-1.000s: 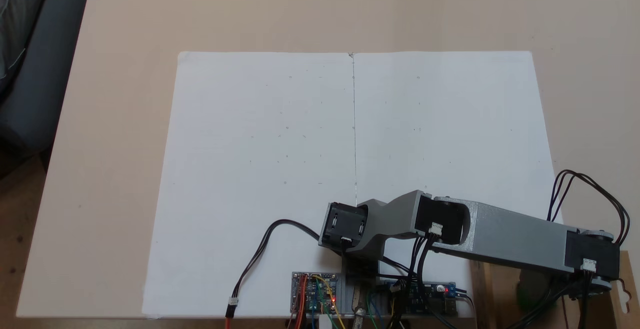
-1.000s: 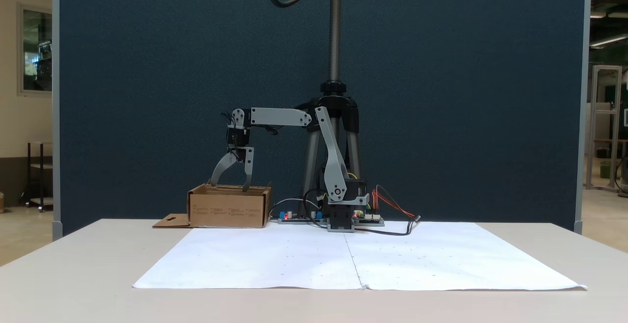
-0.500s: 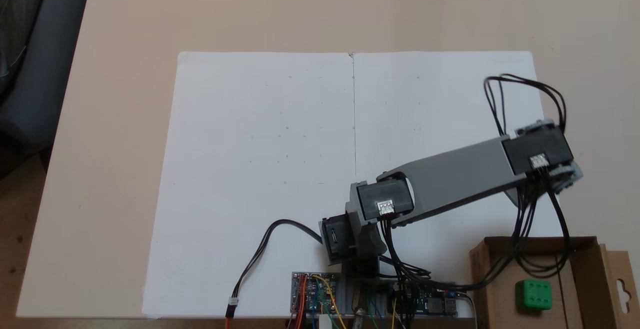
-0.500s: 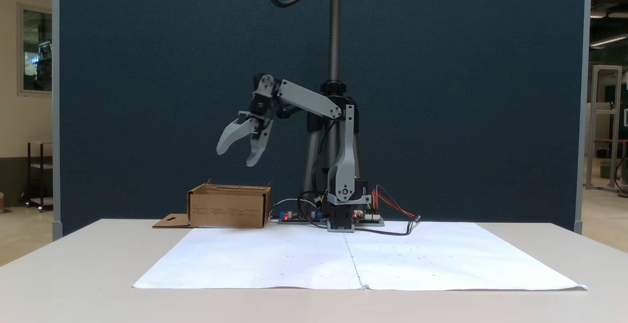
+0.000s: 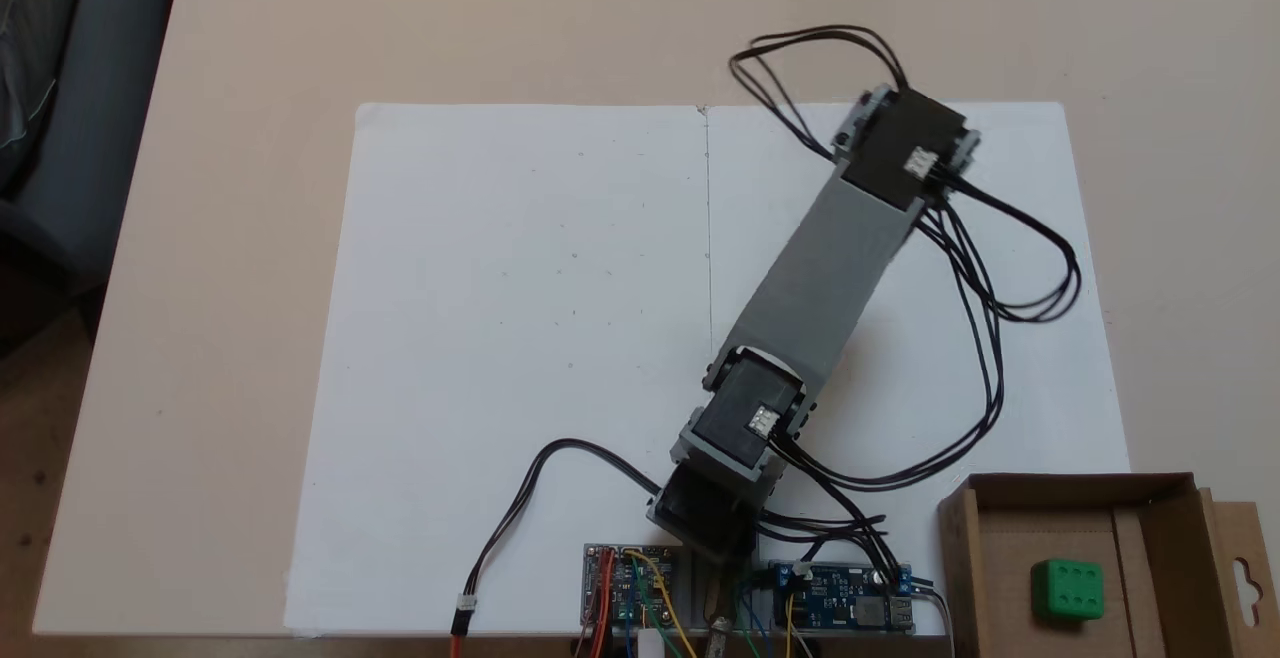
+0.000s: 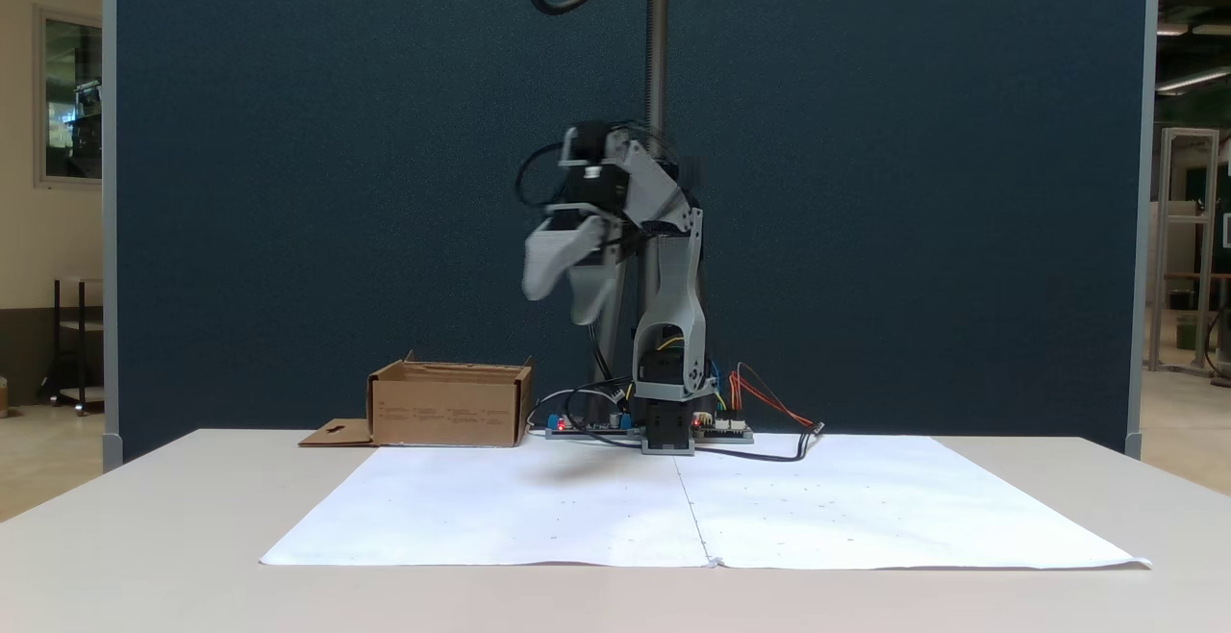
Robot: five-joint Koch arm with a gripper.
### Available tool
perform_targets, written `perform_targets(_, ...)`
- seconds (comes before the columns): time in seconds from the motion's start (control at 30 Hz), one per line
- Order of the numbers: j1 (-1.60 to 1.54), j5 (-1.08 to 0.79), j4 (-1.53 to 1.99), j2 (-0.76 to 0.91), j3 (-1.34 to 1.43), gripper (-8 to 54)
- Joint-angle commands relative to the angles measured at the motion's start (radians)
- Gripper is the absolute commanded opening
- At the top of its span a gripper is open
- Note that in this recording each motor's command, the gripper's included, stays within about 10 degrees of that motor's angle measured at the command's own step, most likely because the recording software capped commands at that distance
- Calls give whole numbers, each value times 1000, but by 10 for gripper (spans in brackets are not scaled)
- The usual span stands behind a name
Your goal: Grasp a green dice and put it in the bin.
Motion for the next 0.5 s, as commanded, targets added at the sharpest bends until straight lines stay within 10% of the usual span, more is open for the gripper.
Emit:
perform_targets(0.0, -74, 118, 80, 43, -14, 440)
perform_targets(0.47, -422, 193, -38, -18, -12, 440)
